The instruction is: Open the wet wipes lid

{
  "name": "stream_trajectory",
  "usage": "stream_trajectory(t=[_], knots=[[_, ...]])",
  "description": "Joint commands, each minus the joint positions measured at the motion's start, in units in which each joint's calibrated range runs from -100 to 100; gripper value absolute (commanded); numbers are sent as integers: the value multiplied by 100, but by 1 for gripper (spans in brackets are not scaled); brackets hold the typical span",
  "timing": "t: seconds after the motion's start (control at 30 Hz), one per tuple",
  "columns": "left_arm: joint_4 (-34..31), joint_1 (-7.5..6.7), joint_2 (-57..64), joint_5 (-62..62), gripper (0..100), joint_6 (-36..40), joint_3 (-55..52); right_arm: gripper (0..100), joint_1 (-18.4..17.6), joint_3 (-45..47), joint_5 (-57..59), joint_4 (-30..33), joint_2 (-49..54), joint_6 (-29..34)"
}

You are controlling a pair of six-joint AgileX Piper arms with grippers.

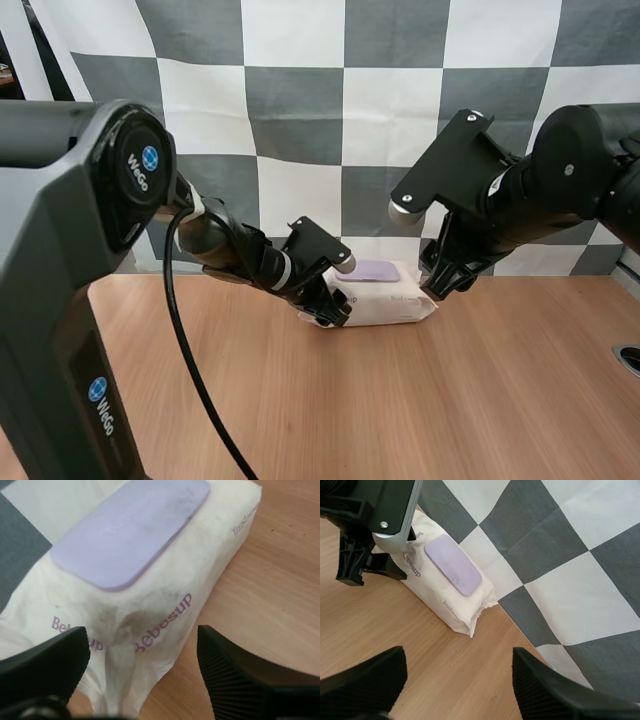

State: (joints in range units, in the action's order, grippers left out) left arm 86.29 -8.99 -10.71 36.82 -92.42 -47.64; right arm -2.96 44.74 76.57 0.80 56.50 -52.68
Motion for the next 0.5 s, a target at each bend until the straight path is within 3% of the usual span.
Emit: stream_trajectory(t=[0.0,0.13,0.23,0.33,0.47], knots=[[6,2,-163,50,100,-87,76,100,2,2,-3,-3,-7,-7],[297,2,-270,50,100,-87,279,100,2,2,-3,-3,-7,-7],[339,2,-275,260,79,-87,311,100,2,2,-3,-3,-7,-7],[339,2,-275,667,50,-87,311,100,2,2,-3,-41,-7,-7],[328,2,-275,698,0,-87,311,100,2,2,14,-124,-7,-7]])
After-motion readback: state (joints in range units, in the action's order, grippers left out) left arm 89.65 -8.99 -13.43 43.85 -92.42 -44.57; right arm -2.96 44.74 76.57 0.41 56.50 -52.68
